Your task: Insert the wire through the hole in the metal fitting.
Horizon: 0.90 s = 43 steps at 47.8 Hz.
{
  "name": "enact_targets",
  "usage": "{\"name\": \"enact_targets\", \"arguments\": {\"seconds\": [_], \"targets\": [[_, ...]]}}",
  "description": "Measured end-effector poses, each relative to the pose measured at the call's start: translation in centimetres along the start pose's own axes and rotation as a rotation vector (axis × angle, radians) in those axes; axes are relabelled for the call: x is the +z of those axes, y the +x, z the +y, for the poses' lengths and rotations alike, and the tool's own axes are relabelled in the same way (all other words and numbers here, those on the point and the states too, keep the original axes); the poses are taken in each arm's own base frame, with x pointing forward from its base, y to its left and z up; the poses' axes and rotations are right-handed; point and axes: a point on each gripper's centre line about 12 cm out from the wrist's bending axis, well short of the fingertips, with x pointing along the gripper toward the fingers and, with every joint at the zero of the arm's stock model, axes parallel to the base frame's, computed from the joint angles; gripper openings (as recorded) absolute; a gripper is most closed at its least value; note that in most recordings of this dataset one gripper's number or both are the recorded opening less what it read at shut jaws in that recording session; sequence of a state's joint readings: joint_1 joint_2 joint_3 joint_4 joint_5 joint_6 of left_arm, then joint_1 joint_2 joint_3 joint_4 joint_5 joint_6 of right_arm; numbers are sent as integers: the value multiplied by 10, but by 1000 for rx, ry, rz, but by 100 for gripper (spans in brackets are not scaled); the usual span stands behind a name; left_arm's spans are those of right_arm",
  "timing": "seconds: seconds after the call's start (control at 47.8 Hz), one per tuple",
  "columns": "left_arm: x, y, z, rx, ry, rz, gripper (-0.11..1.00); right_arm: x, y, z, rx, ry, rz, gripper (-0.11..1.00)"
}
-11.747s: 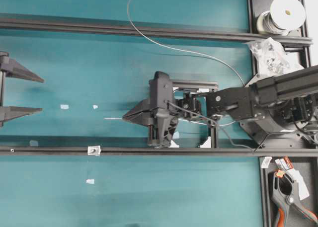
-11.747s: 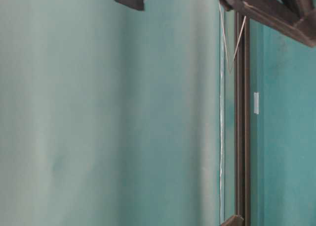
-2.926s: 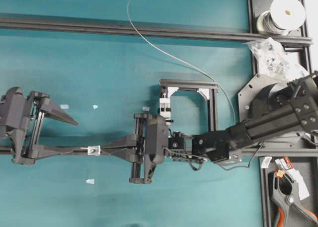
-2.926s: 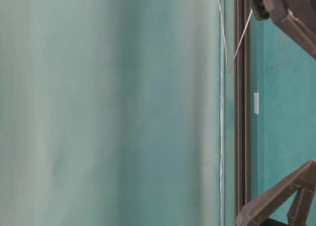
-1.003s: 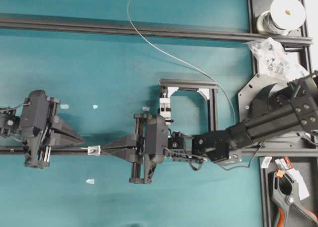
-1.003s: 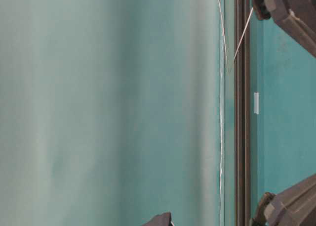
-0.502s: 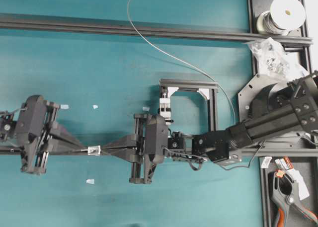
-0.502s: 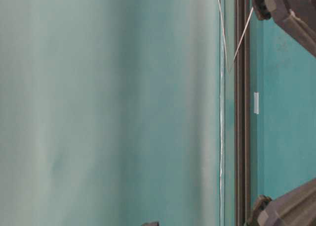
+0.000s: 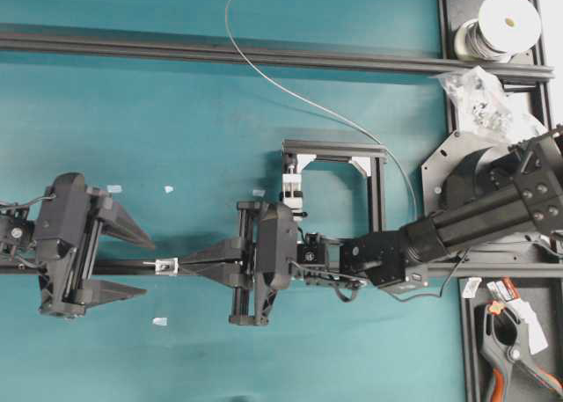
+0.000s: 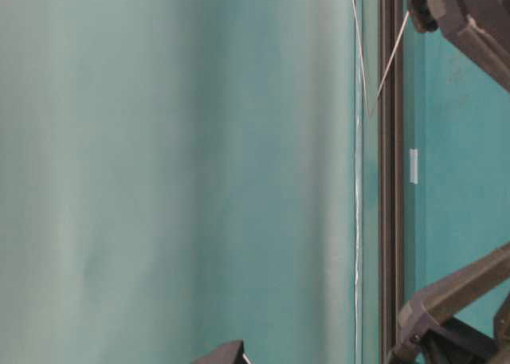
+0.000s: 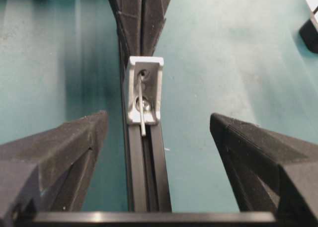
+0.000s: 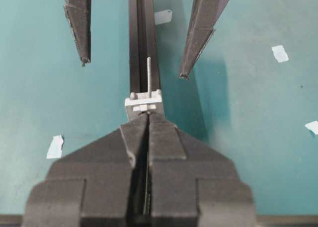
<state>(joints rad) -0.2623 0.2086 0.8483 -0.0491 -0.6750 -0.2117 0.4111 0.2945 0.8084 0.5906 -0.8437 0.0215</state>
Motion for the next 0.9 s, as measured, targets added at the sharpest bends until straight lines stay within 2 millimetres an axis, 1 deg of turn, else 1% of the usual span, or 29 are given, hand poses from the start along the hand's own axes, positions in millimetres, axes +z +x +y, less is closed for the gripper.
{"name": "enact_targets", "arguments": {"seconds": [0.084,0.105,0.209,0.251,0.334,0.376,0.481,0.899], "targets": [[0,1,1,5,-6,13,57,0,0,0,0,0,2,-1],[1,2,1,8,-10,17,53,0,0,0,1,1,0,-1],[0,4,4,19,-26,44,24,0,0,0,0,0,2,-1],[0,4,5,24,-34,54,14,0,0,0,1,1,0,-1],[0,5,5,28,-45,64,0,0,0,0,1,1,0,-1],[0,6,5,28,-45,66,-4,0,0,0,1,1,0,-1],[2,7,4,27,-45,64,-10,0,0,0,0,0,2,-1],[1,7,5,29,-44,70,-10,-2,0,0,0,5,16,-1]]}}
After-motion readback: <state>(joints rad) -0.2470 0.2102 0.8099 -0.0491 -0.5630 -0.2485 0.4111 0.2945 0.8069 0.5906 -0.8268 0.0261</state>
